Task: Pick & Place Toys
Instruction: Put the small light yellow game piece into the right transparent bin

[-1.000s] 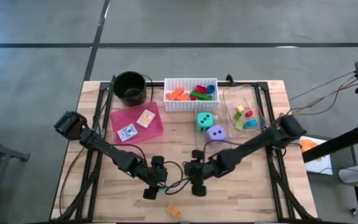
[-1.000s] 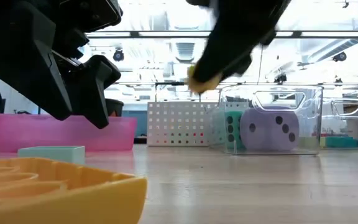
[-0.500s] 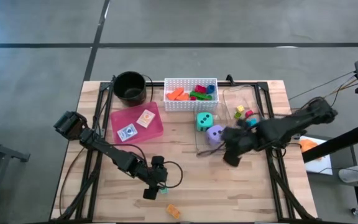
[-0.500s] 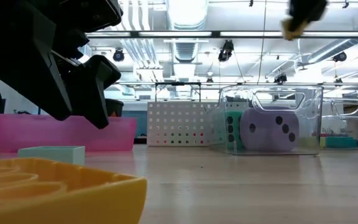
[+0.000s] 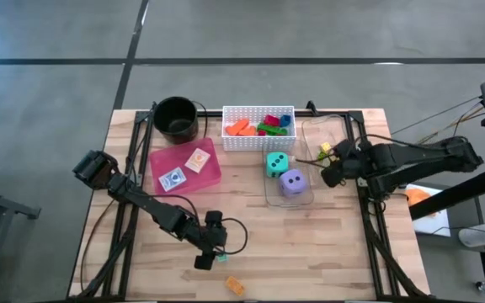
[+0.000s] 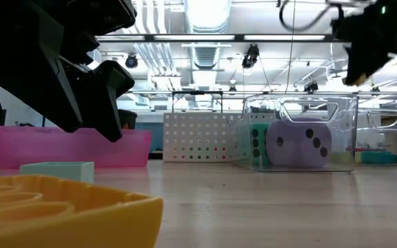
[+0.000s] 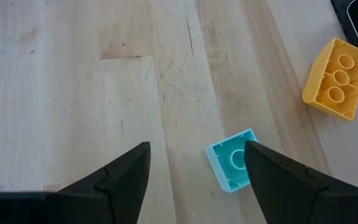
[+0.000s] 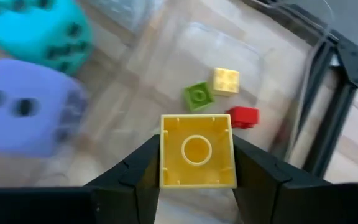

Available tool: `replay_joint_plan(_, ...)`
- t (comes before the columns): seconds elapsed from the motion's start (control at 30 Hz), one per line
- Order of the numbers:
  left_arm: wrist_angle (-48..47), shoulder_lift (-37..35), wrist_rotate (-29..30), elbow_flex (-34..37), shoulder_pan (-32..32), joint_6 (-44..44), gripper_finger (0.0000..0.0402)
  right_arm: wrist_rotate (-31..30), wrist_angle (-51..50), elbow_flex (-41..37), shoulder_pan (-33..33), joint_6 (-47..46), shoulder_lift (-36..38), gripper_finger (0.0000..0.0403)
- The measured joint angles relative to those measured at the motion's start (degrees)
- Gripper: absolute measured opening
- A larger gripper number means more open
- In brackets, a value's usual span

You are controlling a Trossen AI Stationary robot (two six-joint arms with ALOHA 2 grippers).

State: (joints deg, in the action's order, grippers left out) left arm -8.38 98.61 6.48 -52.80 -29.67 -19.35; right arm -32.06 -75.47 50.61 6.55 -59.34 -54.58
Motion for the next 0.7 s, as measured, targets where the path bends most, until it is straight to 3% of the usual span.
replay_joint_plan(0.27,0.00,0.00,0.01,0.00,0.04,-0.02,0.0264,-1.22,9.16,-11.08,-11.85,4.04,1.41,0.0136)
replay_joint_plan(0.5,0.00,0.00,0.05,0.00,0.13,0.06,0.0264,-1.16,16.48,-16.99,-18.70,8.43,-1.09,0.0186)
replay_joint_plan(0.7,-0.01,0.00,0.18,0.00,0.13,1.39,0.0264,-0.93,22.51,-19.97,-22.17,9.35,-3.87,0.0197)
